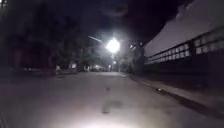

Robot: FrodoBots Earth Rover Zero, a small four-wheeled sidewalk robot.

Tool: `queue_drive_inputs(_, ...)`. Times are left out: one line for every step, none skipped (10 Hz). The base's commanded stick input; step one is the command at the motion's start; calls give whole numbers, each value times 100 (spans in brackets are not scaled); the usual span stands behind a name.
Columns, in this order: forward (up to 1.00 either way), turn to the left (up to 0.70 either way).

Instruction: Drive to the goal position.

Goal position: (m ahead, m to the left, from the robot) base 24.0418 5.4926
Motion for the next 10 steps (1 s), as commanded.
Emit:
queue_drive_inputs(50,0)
queue_drive_inputs(50,0)
queue_drive_inputs(50,0)
queue_drive_inputs(50,0)
queue_drive_inputs(50,0)
queue_drive_inputs(50,0)
queue_drive_inputs(50,0)
queue_drive_inputs(50,0)
queue_drive_inputs(50,0)
queue_drive_inputs(50,0)
